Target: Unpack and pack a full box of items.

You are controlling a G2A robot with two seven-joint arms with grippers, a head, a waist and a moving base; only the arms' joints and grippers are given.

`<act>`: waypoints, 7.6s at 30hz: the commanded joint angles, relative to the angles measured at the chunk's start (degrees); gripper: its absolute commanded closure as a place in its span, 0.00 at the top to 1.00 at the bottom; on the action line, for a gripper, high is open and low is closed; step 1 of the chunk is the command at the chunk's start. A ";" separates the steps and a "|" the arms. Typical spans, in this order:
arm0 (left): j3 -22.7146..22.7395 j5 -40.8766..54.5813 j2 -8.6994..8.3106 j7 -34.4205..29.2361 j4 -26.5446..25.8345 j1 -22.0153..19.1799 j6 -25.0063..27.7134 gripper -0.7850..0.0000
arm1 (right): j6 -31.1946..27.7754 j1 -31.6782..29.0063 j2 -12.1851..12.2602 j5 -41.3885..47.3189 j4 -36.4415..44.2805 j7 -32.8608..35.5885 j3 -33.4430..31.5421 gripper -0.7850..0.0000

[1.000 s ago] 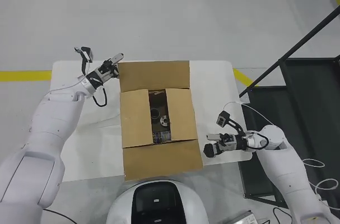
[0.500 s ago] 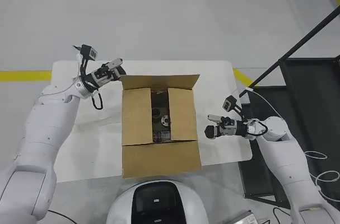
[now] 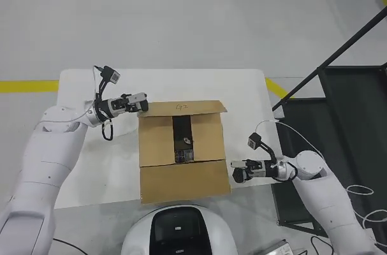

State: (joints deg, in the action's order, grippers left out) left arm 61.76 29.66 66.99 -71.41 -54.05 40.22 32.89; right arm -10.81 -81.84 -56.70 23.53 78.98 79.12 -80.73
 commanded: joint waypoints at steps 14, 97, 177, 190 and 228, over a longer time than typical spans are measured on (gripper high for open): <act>-2.46 -4.64 -1.93 0.90 -2.36 2.02 0.90 1.00 | 0.41 -3.83 -0.10 12.11 8.60 -0.43 -0.32 1.00; 8.67 4.44 -13.02 2.62 -13.31 13.42 0.08 1.00 | -2.76 33.05 -5.71 -4.61 -17.96 -15.26 19.71 1.00; 11.37 20.17 -9.30 48.98 -34.95 51.03 -1.17 1.00 | -3.25 33.05 -5.73 -4.42 -17.33 -14.84 19.52 1.00; 11.34 21.48 -8.67 52.70 -34.60 50.41 -4.26 1.00 | -3.25 33.05 -5.73 -4.42 -17.33 -14.84 19.52 1.00; 4.72 23.06 -1.45 64.92 -18.13 41.66 -3.11 0.00 | -3.25 33.05 -5.73 -4.42 -17.33 -14.84 19.52 1.00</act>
State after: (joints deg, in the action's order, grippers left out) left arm 66.25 52.68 65.49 -6.49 -71.98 81.71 29.62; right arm -14.06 -48.79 -62.42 19.11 61.64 64.27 -61.21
